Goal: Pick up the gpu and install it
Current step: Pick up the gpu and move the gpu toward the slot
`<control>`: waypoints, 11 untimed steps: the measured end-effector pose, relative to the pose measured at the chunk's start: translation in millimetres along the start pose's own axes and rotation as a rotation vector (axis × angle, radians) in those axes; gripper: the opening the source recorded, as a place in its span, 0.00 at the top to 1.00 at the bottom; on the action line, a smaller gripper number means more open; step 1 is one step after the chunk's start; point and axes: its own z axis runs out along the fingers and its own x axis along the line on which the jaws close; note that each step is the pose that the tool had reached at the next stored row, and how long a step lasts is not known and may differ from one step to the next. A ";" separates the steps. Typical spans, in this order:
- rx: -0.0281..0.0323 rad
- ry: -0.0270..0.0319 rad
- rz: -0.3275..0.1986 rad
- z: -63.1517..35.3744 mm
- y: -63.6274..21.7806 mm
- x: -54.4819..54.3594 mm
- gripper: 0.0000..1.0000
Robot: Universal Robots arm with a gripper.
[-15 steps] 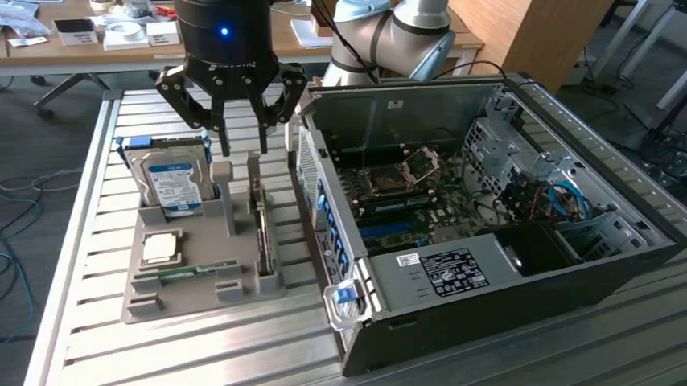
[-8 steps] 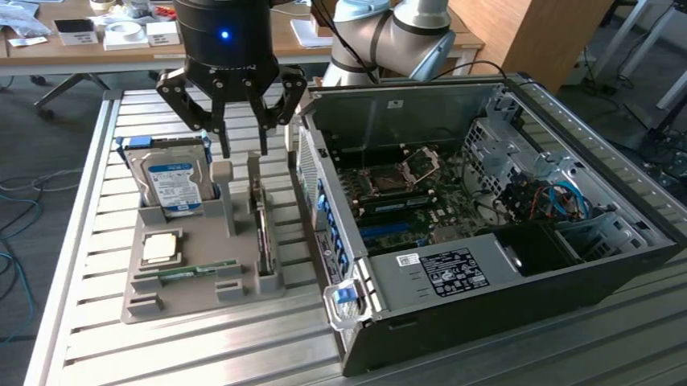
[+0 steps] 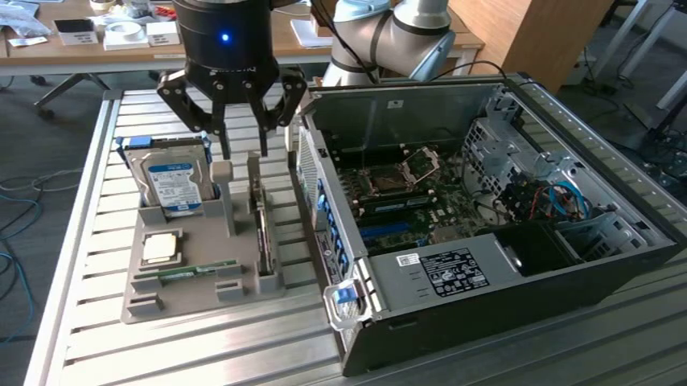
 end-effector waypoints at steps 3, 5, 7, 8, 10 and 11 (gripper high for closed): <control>0.0000 0.0000 0.000 2.1 -0.1 0.0 0.53; 0.0000 -0.0001 0.000 3.6 -0.1 0.1 0.53; 0.0000 0.0000 0.000 5.0 -0.2 0.1 0.53; 0.0000 0.0000 0.000 5.6 -0.2 0.1 0.53; 0.0001 0.0000 0.000 7.0 -0.3 0.1 0.53; 0.0000 0.0000 0.000 7.7 -0.3 0.2 0.53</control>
